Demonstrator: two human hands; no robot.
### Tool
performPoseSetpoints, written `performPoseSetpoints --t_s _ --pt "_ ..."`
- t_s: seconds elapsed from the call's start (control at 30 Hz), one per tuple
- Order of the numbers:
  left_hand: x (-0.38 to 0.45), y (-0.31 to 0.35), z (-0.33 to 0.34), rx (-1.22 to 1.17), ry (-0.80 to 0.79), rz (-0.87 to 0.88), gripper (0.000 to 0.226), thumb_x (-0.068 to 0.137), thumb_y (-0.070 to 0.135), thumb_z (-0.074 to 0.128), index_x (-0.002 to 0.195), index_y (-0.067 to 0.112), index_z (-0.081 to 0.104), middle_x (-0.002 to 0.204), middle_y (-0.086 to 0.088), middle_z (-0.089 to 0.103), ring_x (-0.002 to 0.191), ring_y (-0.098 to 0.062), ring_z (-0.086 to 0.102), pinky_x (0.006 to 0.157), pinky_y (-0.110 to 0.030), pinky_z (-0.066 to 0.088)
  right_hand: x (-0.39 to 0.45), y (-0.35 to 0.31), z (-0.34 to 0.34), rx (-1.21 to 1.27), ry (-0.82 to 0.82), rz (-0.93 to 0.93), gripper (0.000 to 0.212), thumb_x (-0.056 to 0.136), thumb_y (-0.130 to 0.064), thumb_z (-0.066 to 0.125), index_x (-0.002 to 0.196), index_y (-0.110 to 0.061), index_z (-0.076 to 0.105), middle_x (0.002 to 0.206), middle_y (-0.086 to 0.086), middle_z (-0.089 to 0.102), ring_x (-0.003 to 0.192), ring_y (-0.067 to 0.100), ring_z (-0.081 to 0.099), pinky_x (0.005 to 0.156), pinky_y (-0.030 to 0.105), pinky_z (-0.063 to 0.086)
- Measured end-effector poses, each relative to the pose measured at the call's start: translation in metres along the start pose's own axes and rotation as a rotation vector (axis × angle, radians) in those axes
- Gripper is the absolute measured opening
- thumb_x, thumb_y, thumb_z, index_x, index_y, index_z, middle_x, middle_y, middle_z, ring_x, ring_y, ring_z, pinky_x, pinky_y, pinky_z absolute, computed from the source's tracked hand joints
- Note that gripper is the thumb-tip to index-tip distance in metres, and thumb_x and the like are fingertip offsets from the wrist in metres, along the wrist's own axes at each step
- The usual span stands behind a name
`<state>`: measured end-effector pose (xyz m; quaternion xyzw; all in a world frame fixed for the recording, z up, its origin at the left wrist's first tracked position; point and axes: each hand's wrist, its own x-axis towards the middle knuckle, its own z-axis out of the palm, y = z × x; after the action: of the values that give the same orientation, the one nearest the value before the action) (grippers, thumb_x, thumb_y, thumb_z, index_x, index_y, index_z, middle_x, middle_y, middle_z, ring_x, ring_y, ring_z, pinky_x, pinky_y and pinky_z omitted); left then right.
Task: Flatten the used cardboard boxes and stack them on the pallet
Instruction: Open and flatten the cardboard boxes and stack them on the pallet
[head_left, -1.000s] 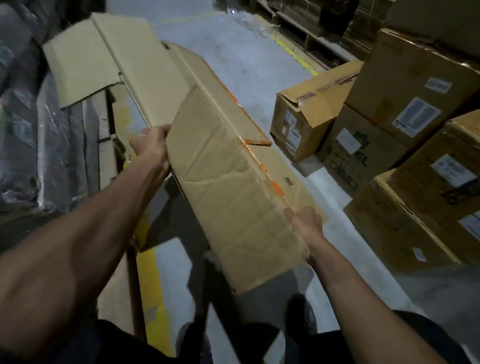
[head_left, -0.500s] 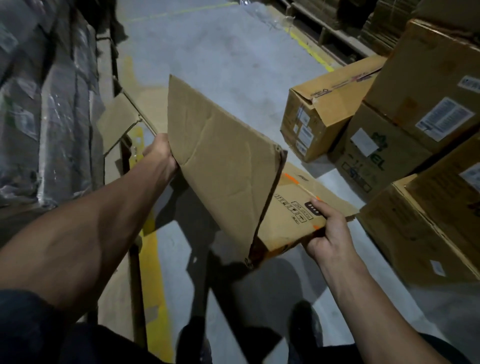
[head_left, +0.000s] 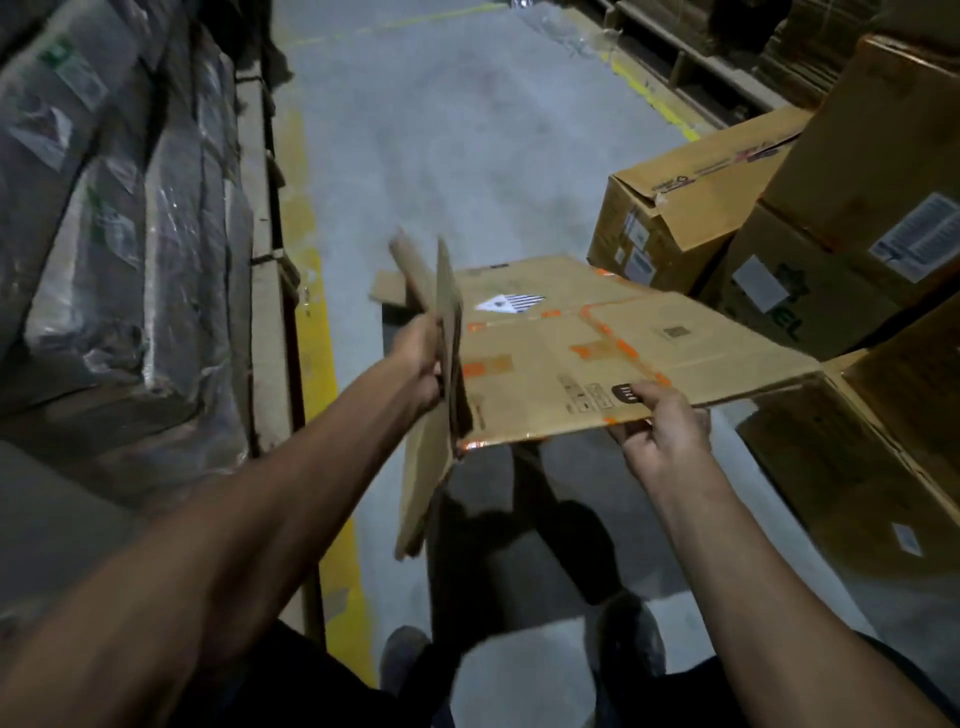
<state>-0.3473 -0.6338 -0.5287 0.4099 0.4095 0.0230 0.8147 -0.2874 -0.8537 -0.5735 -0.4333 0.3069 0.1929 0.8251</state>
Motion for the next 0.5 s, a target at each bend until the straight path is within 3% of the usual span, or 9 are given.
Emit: performPoseSetpoints --t_s 0.07,0.2,0.27,0.4,0.47,0.5 --pt "-0.049 -0.018 -0.005 0.040 0.125 0.053 0.033 0.101 0.015 0.045 0.073 0.011 0.061 0.047 0.001 0.063 0.038 -0.009 0.060 0.036 -0.020 0.048 -0.007 0.005 0.001 -0.075 0.037 -0.049 0.041 0.087 0.014 0.057 0.117 -0.012 0.054 0.105 0.020 0.071 0.081 0.033 0.074 0.052 0.045 0.059" --pt "-0.089 -0.049 -0.034 0.017 0.293 0.068 0.034 0.095 0.009 0.039 0.062 0.018 0.044 0.045 0.002 0.045 0.032 -0.012 0.041 0.034 -0.015 0.029 -0.017 0.005 0.001 -0.073 0.037 -0.057 0.048 0.089 0.014 0.057 0.127 -0.015 0.052 0.111 0.019 0.071 0.084 0.034 0.075 0.065 0.056 0.061" --pt "-0.101 -0.068 -0.040 0.013 0.324 -0.010 0.034 0.095 0.013 0.037 0.061 0.020 0.038 0.048 0.002 0.037 0.037 -0.014 0.038 0.040 -0.018 0.028 -0.021 0.007 0.000 -0.068 0.029 -0.052 0.053 0.088 0.014 0.056 0.132 -0.016 0.048 0.113 0.020 0.069 0.088 0.037 0.074 0.067 0.060 0.059" --pt "-0.129 -0.107 -0.040 -0.048 0.290 -0.196 0.026 0.097 0.019 0.038 0.073 0.013 0.047 0.070 -0.007 0.056 0.062 -0.023 0.058 0.054 -0.029 0.045 -0.036 0.020 -0.003 -0.108 0.007 -0.020 0.049 0.089 0.010 0.059 0.131 -0.013 0.046 0.113 0.022 0.069 0.090 0.038 0.073 0.069 0.061 0.059" --pt "-0.132 -0.121 -0.037 -0.166 0.235 -0.258 0.025 0.096 0.025 0.044 0.101 0.004 0.057 0.103 -0.017 0.066 0.088 -0.031 0.066 0.069 -0.036 0.051 -0.040 0.024 -0.005 -0.113 0.007 -0.011 0.049 0.090 0.009 0.059 0.132 -0.013 0.047 0.112 0.022 0.069 0.091 0.039 0.073 0.067 0.059 0.060" --pt "-0.131 -0.124 -0.037 -0.279 0.222 -0.252 0.039 0.096 0.029 0.048 0.124 0.002 0.053 0.127 -0.021 0.061 0.109 -0.034 0.063 0.082 -0.039 0.052 -0.041 0.025 -0.007 -0.110 0.008 -0.005 0.049 0.090 0.009 0.059 0.132 -0.013 0.047 0.112 0.022 0.069 0.091 0.039 0.073 0.065 0.059 0.060"
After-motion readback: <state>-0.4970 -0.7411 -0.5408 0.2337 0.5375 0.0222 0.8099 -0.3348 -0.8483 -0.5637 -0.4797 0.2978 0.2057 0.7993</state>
